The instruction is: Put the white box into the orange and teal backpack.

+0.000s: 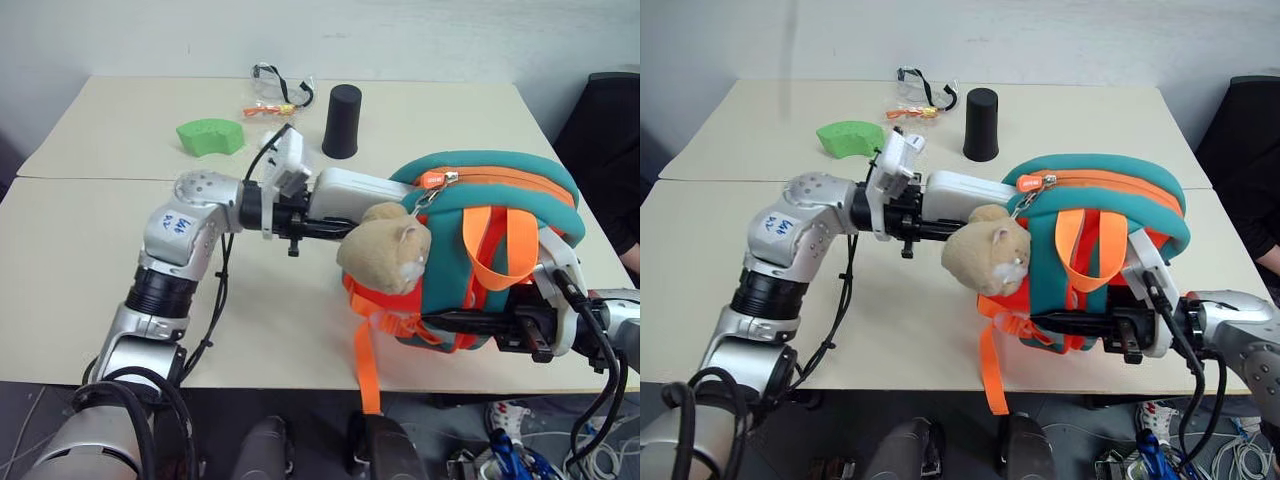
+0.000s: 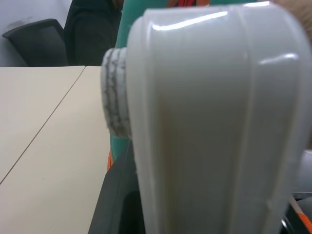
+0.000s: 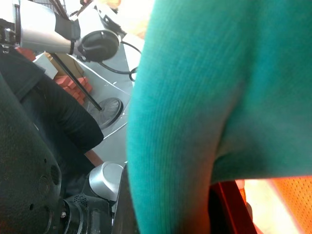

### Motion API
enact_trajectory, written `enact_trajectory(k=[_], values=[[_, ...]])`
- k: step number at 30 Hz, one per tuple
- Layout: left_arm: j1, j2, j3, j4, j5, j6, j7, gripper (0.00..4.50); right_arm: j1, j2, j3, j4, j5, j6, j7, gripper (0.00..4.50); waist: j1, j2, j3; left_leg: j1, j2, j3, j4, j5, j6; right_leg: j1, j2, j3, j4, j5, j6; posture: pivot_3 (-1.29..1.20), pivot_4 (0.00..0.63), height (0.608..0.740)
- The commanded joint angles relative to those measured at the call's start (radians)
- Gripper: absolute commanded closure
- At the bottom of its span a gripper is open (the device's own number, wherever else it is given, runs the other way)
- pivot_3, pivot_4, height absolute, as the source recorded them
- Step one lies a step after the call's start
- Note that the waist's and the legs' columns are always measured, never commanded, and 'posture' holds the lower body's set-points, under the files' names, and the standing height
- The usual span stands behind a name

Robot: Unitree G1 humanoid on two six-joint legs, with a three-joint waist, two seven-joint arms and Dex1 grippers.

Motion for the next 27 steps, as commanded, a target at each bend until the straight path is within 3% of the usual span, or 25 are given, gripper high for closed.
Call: enact_trajectory(k=[1, 7, 11, 22, 27], values=[[0.01, -0.051, -0.069, -0.065, 0.045, -0.003, 0.05, 3.24, -0.01, 0.008, 0.018, -0.039, 0.011, -0.012, 0.007, 4.47, 0.0, 0.0, 0.0, 0.0, 0.0, 0.0, 0.0, 0.0, 0.0, 0.0, 0.0, 0.0, 0.0, 0.0, 0.0, 0.0, 0.15, 0.74], [-0.031, -0.154, -0.109, -0.01, 0.09, 0.027, 0.126, 3.24, -0.023, 0.02, 0.043, -0.042, 0.001, -0.02, -0.001, 4.47, 0.0, 0.0, 0.0, 0.0, 0.0, 0.0, 0.0, 0.0, 0.0, 0.0, 0.0, 0.0, 0.0, 0.0, 0.0, 0.0, 0.15, 0.74], [-0.042, -0.165, -0.096, 0.008, 0.086, 0.045, 0.122, 3.24, -0.03, 0.03, 0.051, -0.039, -0.007, -0.024, -0.012, 4.47, -0.002, 0.0, 0.0, 0.0, 0.0, 0.0, 0.0, 0.0, 0.0, 0.0, 0.0, 0.0, 0.0, 0.0, 0.0, 0.0, 0.15, 0.74], [-0.016, 0.008, 0.013, -0.109, -0.04, 0.099, -0.04, 0.1, -0.031, 0.05, 0.066, -0.015, -0.048, -0.052, -0.036, 4.5, -0.004, 0.0, 0.0, 0.0, 0.001, 0.0, 0.0, 0.0, 0.0, 0.0, -0.001, 0.0, 0.0, 0.0, 0.0, 0.0, 0.15, 0.74], [-0.023, 0.085, 0.067, -0.138, -0.091, 0.123, -0.08, 0.1, -0.047, 0.074, 0.083, -0.008, -0.075, -0.062, -0.062, 4.5, -0.002, 0.0, 0.0, 0.0, 0.0, 0.0, 0.0, 0.001, 0.0, 0.0, 0.0, 0.0, 0.0, 0.0, 0.0, 0.0, 0.15, 0.74]])
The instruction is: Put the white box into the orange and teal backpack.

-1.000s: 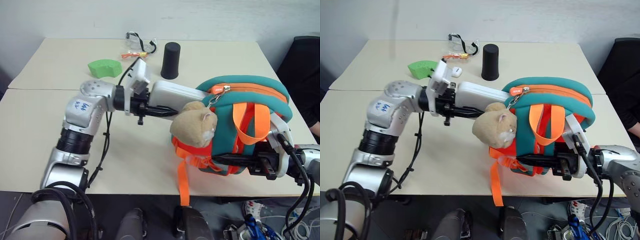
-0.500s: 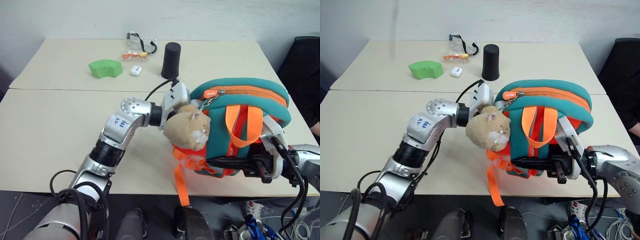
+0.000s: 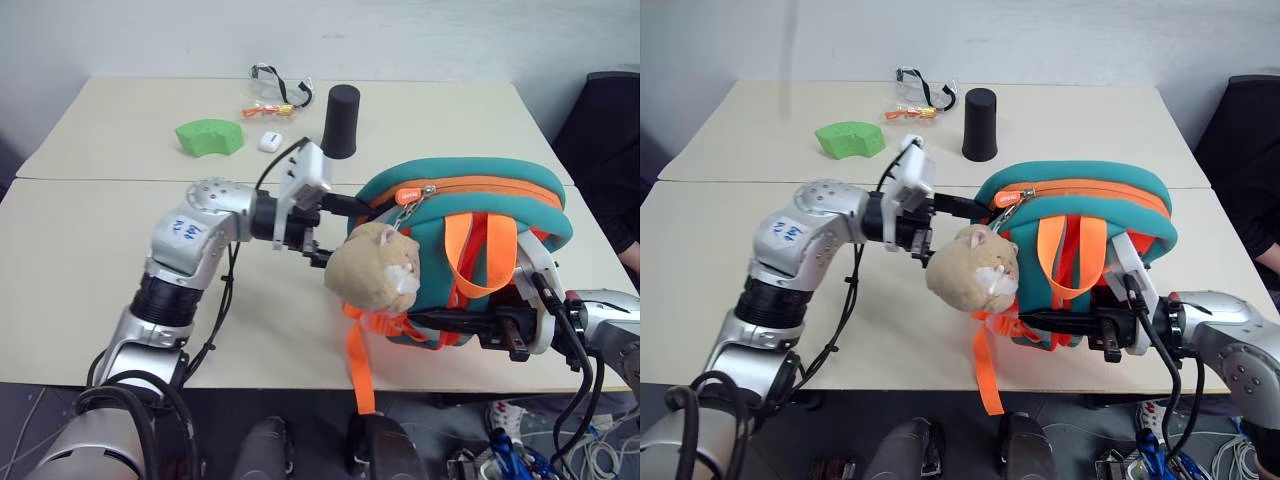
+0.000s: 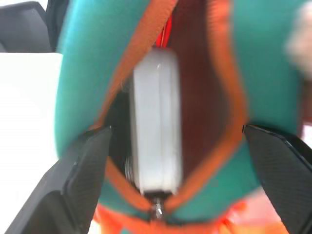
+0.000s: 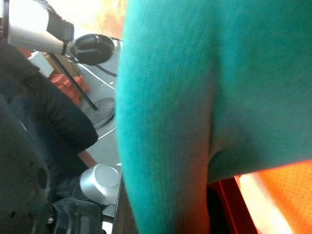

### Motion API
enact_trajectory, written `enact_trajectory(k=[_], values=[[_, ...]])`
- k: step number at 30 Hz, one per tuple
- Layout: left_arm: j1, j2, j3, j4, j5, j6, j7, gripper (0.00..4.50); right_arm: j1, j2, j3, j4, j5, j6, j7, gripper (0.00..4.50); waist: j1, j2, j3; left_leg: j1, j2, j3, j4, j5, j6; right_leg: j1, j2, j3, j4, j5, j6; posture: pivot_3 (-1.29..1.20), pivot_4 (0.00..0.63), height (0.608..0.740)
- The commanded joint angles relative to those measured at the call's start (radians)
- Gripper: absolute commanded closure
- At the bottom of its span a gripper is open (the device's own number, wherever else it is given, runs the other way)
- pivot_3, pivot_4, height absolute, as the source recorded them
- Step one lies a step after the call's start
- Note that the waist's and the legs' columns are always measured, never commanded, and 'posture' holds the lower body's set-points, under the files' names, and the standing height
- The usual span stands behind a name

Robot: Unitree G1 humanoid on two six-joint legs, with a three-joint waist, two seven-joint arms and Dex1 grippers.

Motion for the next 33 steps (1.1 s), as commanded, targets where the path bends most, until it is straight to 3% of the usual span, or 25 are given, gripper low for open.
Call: enact_trajectory(k=[1, 5, 10, 16, 21, 32, 33], values=[[-0.017, 0.045, 0.053, -0.069, -0.064, 0.023, -0.04, 0.1, -0.021, 0.019, 0.017, -0.006, -0.014, -0.012, -0.025, 4.5, -0.001, 0.0, 0.0, 0.0, 0.0, 0.0, 0.0, 0.0, 0.0, 0.0, 0.0, 0.0, 0.0, 0.0, 0.0, 0.0, 0.15, 0.74], [-0.011, 0.12, 0.101, -0.118, -0.141, 0.094, -0.076, 0.1, -0.035, 0.033, 0.029, -0.001, -0.036, -0.018, -0.05, 4.5, -0.003, 0.0, 0.0, 0.0, 0.0, 0.0, 0.0, 0.0, 0.0, 0.0, 0.0, 0.0, 0.0, 0.0, 0.0, 0.0, 0.15, 0.74], [-0.029, 0.204, 0.216, -0.163, -0.34, 0.289, -0.096, 0.1, -0.047, 0.041, 0.038, 0.007, -0.049, -0.02, -0.065, 4.5, -0.005, 0.0, 0.0, 0.0, 0.0, 0.0, 0.0, 0.0, 0.0, 0.0, 0.0, 0.001, 0.001, 0.0, 0.0, 0.0, 0.15, 0.74], [-0.051, 0.205, 0.23, -0.235, -0.441, 0.38, -0.023, 0.1, -0.053, 0.05, 0.048, 0.006, -0.053, -0.019, -0.073, 4.5, -0.003, 0.0, 0.0, 0.0, 0.0, 0.0, 0.0, 0.0, 0.0, 0.0, 0.0, 0.001, 0.001, 0.0, 0.0, 0.0, 0.15, 0.74], [-0.031, 0.197, 0.07, -0.266, -0.262, 0.261, 0.038, 0.1, -0.058, 0.052, 0.053, 0.006, -0.045, -0.016, -0.075, 4.5, 0.0, 0.0, 0.0, 0.002, -0.001, 0.001, 0.0, 0.0, 0.0, 0.001, 0.001, 0.001, 0.001, 0.0, 0.0, 0.0, 0.15, 0.74], [-0.04, 0.113, 0.015, -0.224, -0.206, 0.251, 0.135, 0.1, -0.066, 0.063, 0.05, 0.002, -0.022, -0.007, -0.084, 4.5, 0.001, 0.0, 0.0, 0.002, 0.0, 0.001, 0.0, 0.0, -0.001, 0.001, 0.001, 0.002, 0.001, 0.0, 0.0, 0.0, 0.15, 0.74], [-0.04, 0.11, 0.015, -0.22, -0.203, 0.252, 0.136, 0.29, -0.066, 0.065, 0.05, 0.0, -0.021, -0.007, -0.086, 4.5, 0.0, 0.0, 0.0, 0.002, 0.0, 0.001, 0.0, 0.0, -0.001, 0.001, 0.001, 0.002, 0.001, 0.0, 0.0, 0.0, 0.15, 0.74]])
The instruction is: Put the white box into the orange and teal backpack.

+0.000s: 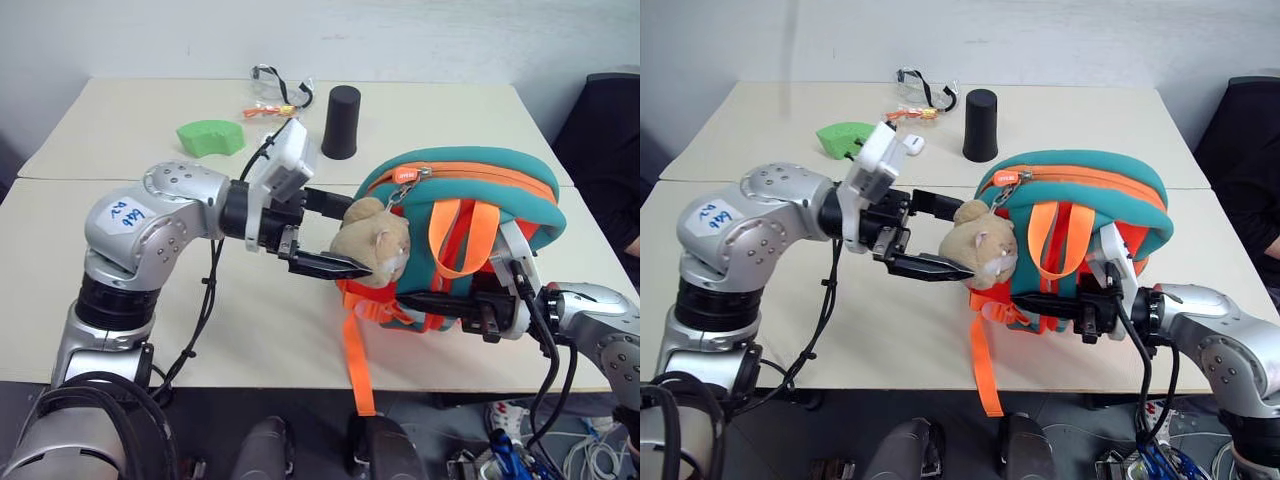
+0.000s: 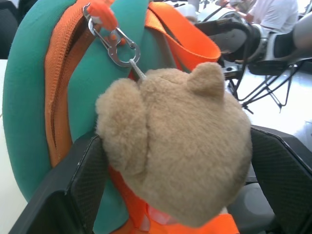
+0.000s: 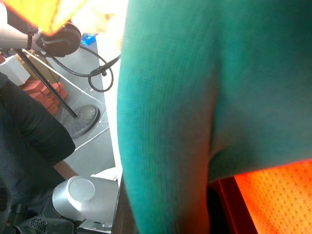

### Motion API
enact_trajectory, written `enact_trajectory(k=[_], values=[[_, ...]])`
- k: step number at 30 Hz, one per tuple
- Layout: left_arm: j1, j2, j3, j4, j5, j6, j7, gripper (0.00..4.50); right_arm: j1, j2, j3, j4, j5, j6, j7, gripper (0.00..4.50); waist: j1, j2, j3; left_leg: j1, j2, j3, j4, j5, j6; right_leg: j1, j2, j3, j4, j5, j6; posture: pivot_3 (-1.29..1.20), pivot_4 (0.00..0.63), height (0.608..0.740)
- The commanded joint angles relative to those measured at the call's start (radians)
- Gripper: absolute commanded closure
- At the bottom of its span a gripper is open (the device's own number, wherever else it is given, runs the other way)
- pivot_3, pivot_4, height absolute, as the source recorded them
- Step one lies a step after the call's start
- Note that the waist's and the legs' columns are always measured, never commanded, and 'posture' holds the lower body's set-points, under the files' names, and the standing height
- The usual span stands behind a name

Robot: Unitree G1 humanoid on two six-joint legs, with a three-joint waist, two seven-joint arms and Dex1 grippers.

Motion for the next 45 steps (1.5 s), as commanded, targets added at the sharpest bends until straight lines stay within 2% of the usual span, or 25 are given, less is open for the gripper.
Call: enact_trajectory(k=[1, 3, 11, 14, 19, 25, 35, 39, 45], values=[[-0.012, -0.006, 0.004, 0.004, 0.015, -0.013, 0.02, 0.49, -0.003, 0.01, -0.002, -0.025, 0.024, 0.005, -0.001, 4.5, -0.001, 0.0, 0.0, 0.0, 0.0, 0.0, 0.0, 0.0, 0.0, 0.0, 0.0, 0.0, 0.0, 0.0, 0.0, 0.0, 0.15, 0.74], [-0.009, -0.002, 0.011, 0.005, 0.007, -0.01, 0.007, 0.89, 0.002, 0.012, -0.002, -0.028, 0.022, 0.003, -0.002, 4.5, -0.002, 0.0, 0.0, 0.0, 0.0, 0.0, 0.0, 0.0, 0.0, 0.0, 0.0, 0.0, 0.0, 0.0, 0.0, 0.0, 0.15, 0.74], [-0.045, 0.043, 0.059, 0.036, -0.031, -0.008, -0.061, 3.23, 0.023, 0.014, -0.011, -0.035, 0.017, -0.006, -0.002, 4.5, -0.002, 0.0, 0.0, 0.0, 0.0, 0.0, 0.0, 0.0, 0.0, 0.0, 0.0, 0.0, 0.0, 0.0, 0.0, 0.0, 0.15, 0.74], [-0.074, 0.063, 0.08, 0.054, -0.048, -0.006, -0.091, 3.71, 0.03, 0.013, -0.014, -0.038, 0.019, -0.008, -0.003, 4.5, -0.002, 0.0, 0.0, 0.0, 0.0, 0.0, 0.0, 0.0, 0.0, 0.0, 0.0, 0.0, 0.0, 0.0, 0.0, 0.0, 0.15, 0.74], [-0.179, 0.147, 0.119, 0.202, 0.003, -0.079, -0.164, 3.79, 0.081, 0.012, -0.06, -0.052, 0.041, -0.015, -0.01, 4.5, -0.002, 0.0, 0.0, 0.0, 0.0, 0.0, 0.0, 0.0, 0.0, 0.0, 0.0, -0.001, 0.0, 0.0, 0.0, 0.0, 0.15, 0.74], [-0.214, 0.197, 0.089, 0.298, 0.073, -0.16, -0.227, 3.79, 0.115, 0.03, -0.093, -0.065, 0.073, -0.018, -0.036, 4.5, -0.002, 0.0, 0.0, 0.001, 0.0, 0.001, 0.0, 0.0, 0.0, 0.0, 0.001, -0.003, 0.0, 0.0, 0.0, 0.0, 0.15, 0.74], [-0.053, 0.257, -0.009, 0.345, 0.276, -0.386, -0.302, 3.79, 0.133, 0.047, -0.114, -0.073, 0.096, -0.027, -0.07, 4.5, -0.003, 0.0, 0.0, 0.001, 0.0, 0.002, -0.001, 0.0, 0.0, -0.001, 0.001, -0.002, 0.0, 0.0, 0.0, 0.0, 0.15, 0.74], [-0.003, 0.258, -0.023, 0.363, 0.321, -0.433, -0.303, 3.79, 0.134, 0.05, -0.118, -0.07, 0.096, -0.032, -0.077, 4.5, -0.003, 0.0, 0.0, 0.001, 0.001, 0.002, -0.001, 0.0, 0.0, -0.001, 0.001, -0.002, 0.0, 0.0, 0.0, 0.0, 0.15, 0.74], [0.129, 0.25, -0.101, 0.357, 0.464, -0.595, -0.281, 3.79, 0.119, 0.06, -0.122, -0.061, 0.111, -0.031, -0.092, 4.5, -0.004, 0.0, 0.0, 0.001, 0.001, 0.002, -0.001, -0.001, 0.001, -0.001, 0.001, -0.002, 0.0, 0.0, 0.0, 0.0, 0.15, 0.74]])
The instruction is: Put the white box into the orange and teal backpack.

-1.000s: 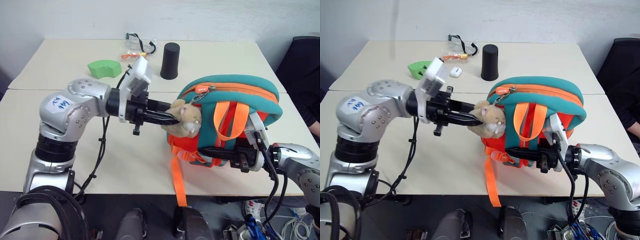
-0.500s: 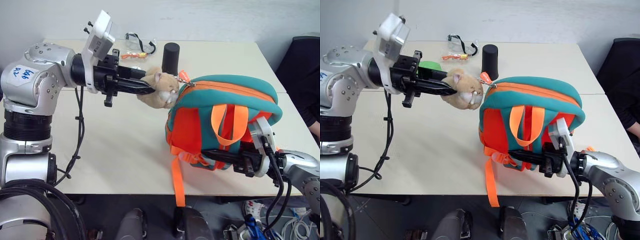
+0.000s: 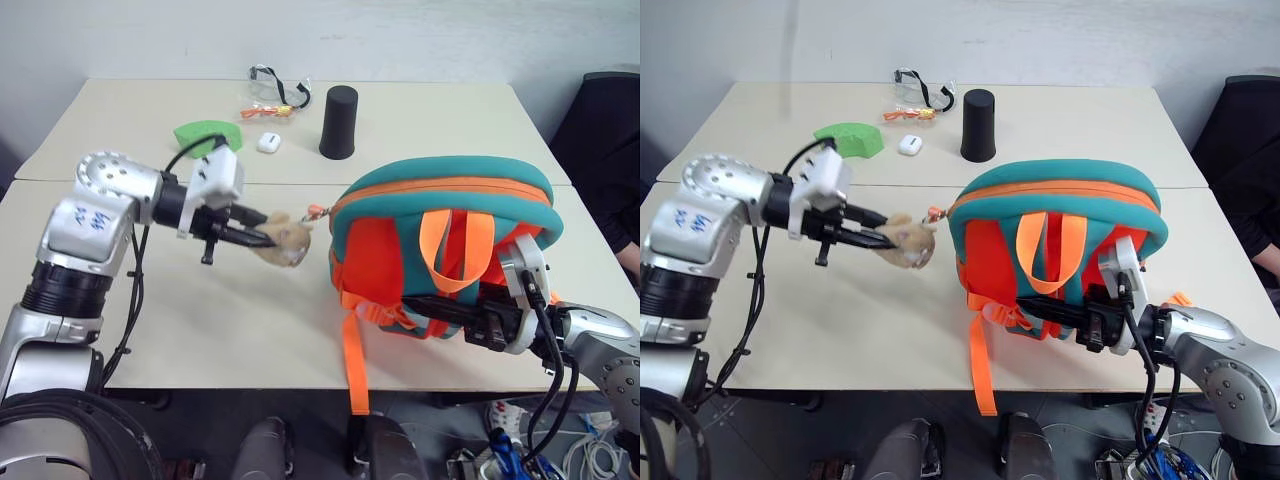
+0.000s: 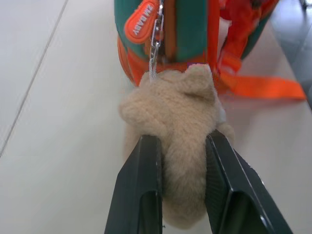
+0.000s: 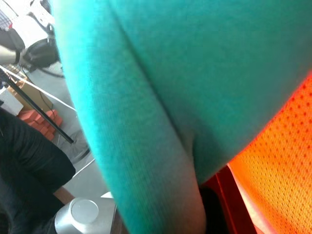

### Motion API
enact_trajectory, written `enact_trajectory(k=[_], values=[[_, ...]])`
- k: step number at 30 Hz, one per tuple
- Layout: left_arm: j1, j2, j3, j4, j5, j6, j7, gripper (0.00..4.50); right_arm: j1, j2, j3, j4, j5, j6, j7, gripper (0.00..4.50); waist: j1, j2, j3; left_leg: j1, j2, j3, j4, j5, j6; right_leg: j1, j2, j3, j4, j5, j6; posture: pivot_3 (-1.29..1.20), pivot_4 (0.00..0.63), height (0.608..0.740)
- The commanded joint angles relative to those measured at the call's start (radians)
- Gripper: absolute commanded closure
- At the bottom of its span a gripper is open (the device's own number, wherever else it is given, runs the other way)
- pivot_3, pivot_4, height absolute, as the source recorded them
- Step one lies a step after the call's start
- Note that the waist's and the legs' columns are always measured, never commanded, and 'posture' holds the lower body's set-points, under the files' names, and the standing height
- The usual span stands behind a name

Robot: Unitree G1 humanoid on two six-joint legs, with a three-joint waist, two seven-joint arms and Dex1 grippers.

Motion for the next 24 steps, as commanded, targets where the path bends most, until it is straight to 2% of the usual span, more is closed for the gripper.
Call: enact_trajectory(k=[1, 7, 11, 12, 15, 23, 24], values=[[0.067, -0.011, -0.032, -0.01, 0.068, -0.049, 0.026, 3.79, -0.01, 0.007, -0.046, -0.017, 0.032, -0.02, -0.006, 4.5, 0.0, 0.0, 0.0, 0.0, 0.0, 0.0, 0.0, 0.0, 0.0, 0.0, 0.0, 0.0, 0.0, 0.0, 0.0, 0.0, 0.15, 0.74], [0.146, -0.102, -0.068, 0.015, 0.132, -0.099, 0.111, 3.79, -0.021, 0.008, -0.038, -0.014, 0.03, -0.02, -0.014, 4.5, 0.004, 0.0, 0.0, 0.0, 0.0, -0.001, 0.0, 0.0, 0.001, 0.0, -0.002, 0.001, 0.0, 0.0, 0.0, 0.0, 0.15, 0.74], [0.118, -0.193, -0.006, 0.022, 0.062, -0.007, 0.172, 3.79, -0.019, 0.001, -0.037, -0.01, 0.022, -0.016, -0.022, 4.5, 0.005, 0.0, 0.0, 0.0, 0.0, -0.001, 0.0, -0.001, 0.001, 0.001, -0.003, 0.001, 0.0, 0.0, 0.0, 0.0, 0.15, 0.74], [0.112, -0.204, 0.008, 0.021, 0.05, 0.011, 0.177, 3.8, -0.019, 0.001, -0.037, -0.005, 0.018, -0.014, -0.028, 3.86, 0.004, 0.0, 0.0, 0.0, -0.001, -0.001, 0.0, -0.001, 0.001, 0.001, -0.003, 0.001, 0.0, 0.0, 0.0, 0.0, 0.15, 0.74], [0.097, -0.203, 0.044, 0.02, 0.015, 0.071, 0.168, 3.8, -0.017, -0.011, -0.047, 0.009, 0.009, -0.007, -0.037, 2.92, 0.002, 0.0, 0.0, -0.001, 0.0, -0.001, 0.0, -0.001, 0.002, 0.0, -0.003, 0.0, 0.0, 0.0, 0.0, 0.0, 0.15, 0.74], [0.133, -0.053, 0.142, -0.038, -0.096, 0.186, 0.041, 1.19, 0.122, -0.144, -0.241, 0.045, -0.047, -0.02, 0.059, 0.19, 0.004, 0.0, 0.0, -0.001, -0.001, -0.001, 0.0, -0.001, 0.001, 0.0, -0.002, -0.001, 0.0, 0.0, 0.0, 0.0, 0.15, 0.74], [0.139, -0.039, 0.154, -0.044, -0.106, 0.196, 0.035, 0.81, 0.138, -0.153, -0.262, 0.051, -0.056, -0.021, 0.068, 0.0, 0.004, 0.0, 0.0, -0.001, -0.001, -0.001, 0.0, -0.001, 0.001, 0.0, -0.002, -0.001, 0.0, 0.0, 0.0, 0.0, 0.15, 0.74]])
